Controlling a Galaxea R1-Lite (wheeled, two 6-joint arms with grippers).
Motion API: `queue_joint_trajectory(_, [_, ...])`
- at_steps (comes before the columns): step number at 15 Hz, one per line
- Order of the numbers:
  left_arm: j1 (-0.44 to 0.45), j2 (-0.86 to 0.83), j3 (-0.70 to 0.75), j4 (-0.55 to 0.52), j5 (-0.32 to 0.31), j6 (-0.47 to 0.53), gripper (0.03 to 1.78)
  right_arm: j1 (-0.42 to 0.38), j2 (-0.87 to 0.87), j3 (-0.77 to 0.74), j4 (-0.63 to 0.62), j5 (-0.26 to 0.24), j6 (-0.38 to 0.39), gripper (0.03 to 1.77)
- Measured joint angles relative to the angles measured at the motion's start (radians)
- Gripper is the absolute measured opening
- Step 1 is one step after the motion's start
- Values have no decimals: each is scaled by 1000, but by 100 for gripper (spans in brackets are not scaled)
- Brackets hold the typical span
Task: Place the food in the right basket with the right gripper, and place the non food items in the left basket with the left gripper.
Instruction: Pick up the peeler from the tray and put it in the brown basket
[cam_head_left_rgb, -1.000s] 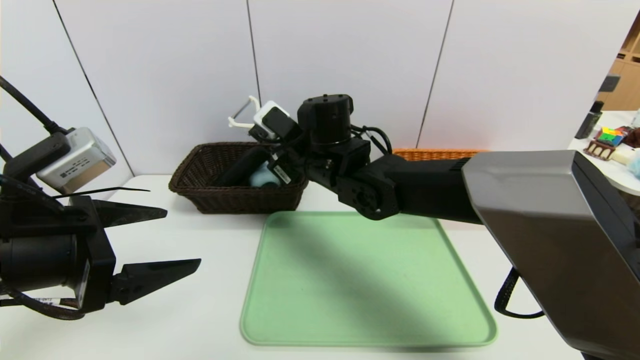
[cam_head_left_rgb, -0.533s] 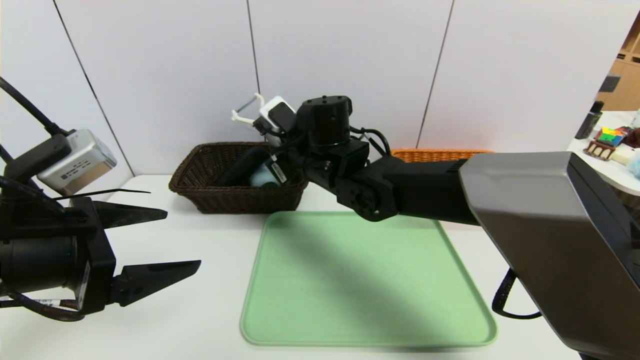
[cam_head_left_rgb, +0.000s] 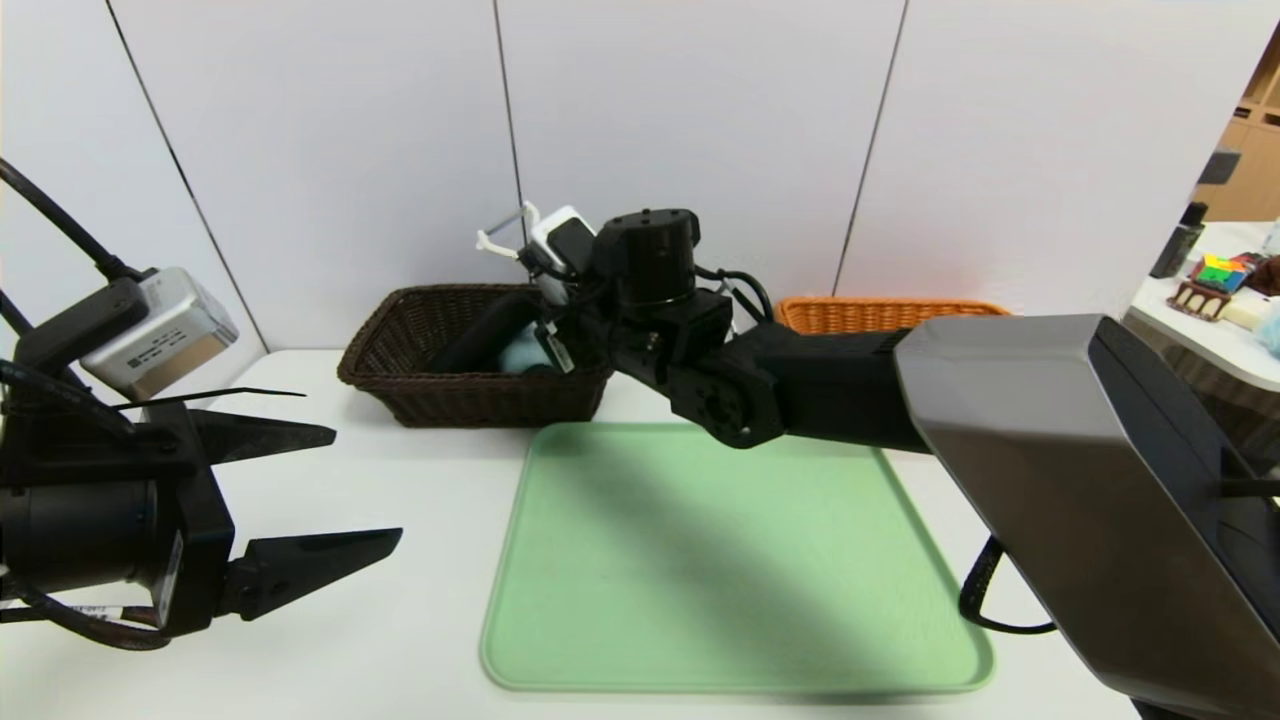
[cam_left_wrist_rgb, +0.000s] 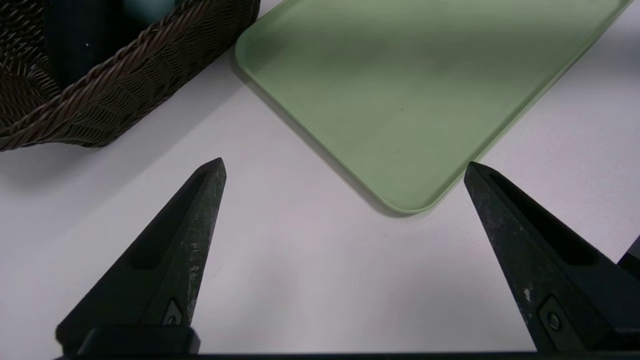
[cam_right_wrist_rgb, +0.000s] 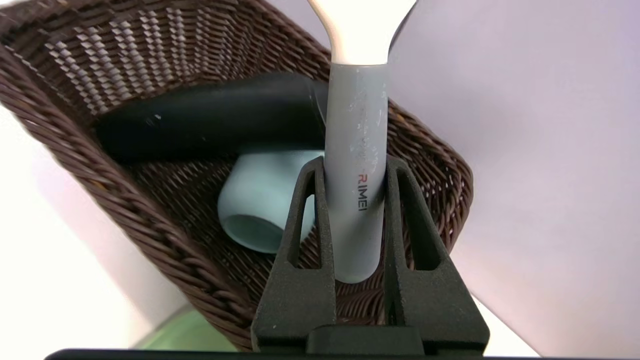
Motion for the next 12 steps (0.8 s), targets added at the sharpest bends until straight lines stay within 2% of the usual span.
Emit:
queue_joint_trajectory(10, [0, 4, 7, -1, 0, 1, 169, -3, 19, 0, -2, 0, -4, 28])
queue_joint_trajectory(11, [0, 4, 7, 0, 0, 1, 169, -4, 21, 0, -2, 2, -4, 31])
queue_joint_trajectory(12, [0, 4, 7, 0, 0, 0, 169, -4, 22, 0, -2, 4, -5, 50])
